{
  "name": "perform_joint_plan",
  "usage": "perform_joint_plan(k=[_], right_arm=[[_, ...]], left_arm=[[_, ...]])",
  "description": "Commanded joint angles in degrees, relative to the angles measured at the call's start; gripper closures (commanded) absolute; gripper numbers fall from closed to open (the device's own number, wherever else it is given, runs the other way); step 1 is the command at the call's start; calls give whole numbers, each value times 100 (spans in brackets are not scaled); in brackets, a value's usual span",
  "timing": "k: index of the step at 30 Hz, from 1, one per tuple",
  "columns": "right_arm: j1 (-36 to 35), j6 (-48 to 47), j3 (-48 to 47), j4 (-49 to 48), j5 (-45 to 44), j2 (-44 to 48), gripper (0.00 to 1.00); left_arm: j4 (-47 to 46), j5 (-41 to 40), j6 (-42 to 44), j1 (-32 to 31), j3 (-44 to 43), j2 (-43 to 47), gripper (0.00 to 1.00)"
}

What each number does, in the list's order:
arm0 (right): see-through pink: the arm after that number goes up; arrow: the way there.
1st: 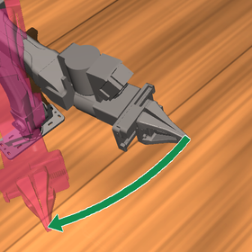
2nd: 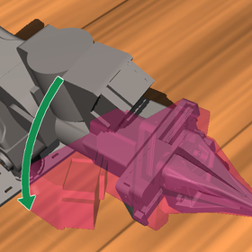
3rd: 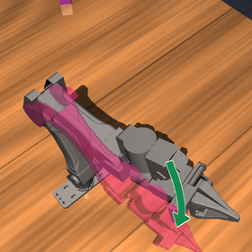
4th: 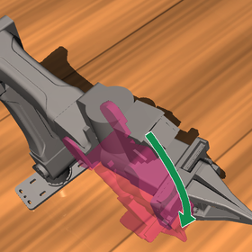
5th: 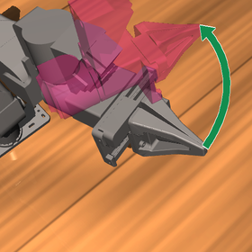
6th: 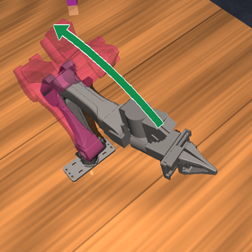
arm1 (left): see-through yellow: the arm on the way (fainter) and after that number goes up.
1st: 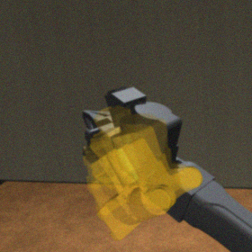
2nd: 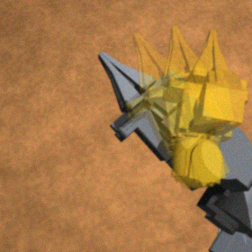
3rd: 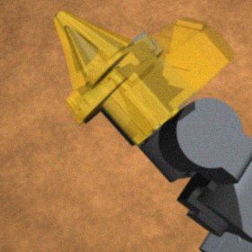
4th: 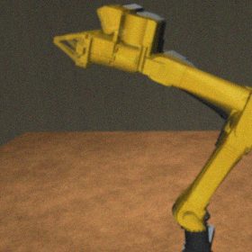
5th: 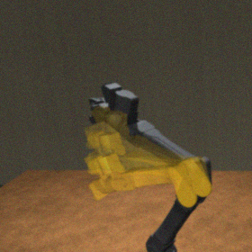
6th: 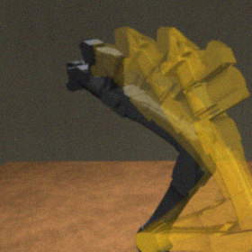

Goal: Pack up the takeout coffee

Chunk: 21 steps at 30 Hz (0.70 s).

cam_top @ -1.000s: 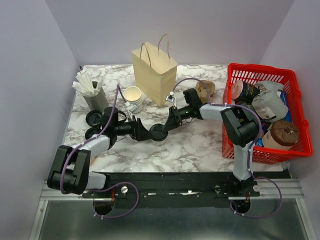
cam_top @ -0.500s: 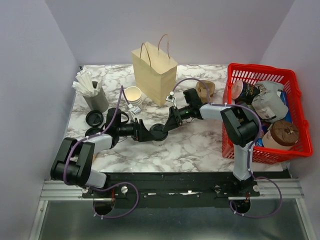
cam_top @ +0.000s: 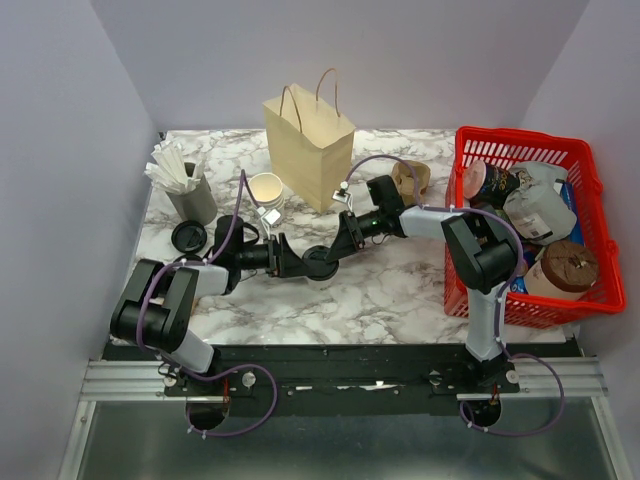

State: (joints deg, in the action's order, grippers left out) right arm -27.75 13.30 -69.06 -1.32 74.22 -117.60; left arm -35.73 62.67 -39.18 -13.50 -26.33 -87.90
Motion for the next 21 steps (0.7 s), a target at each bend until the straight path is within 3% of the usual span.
perform_joint_plan(k=[1, 11, 21], right_arm=[[-29, -249, -20, 27, -645, -421, 16], [-20, -416, 77, 0, -575, -588, 16], [-20, -504, 138, -79, -592, -773, 17]], left_arm=[[197, -106, 454, -74, -171, -122, 11], [672, -739, 1385, -74, -276, -359, 11], [891, -1161, 1615, -74, -391, -746, 12]])
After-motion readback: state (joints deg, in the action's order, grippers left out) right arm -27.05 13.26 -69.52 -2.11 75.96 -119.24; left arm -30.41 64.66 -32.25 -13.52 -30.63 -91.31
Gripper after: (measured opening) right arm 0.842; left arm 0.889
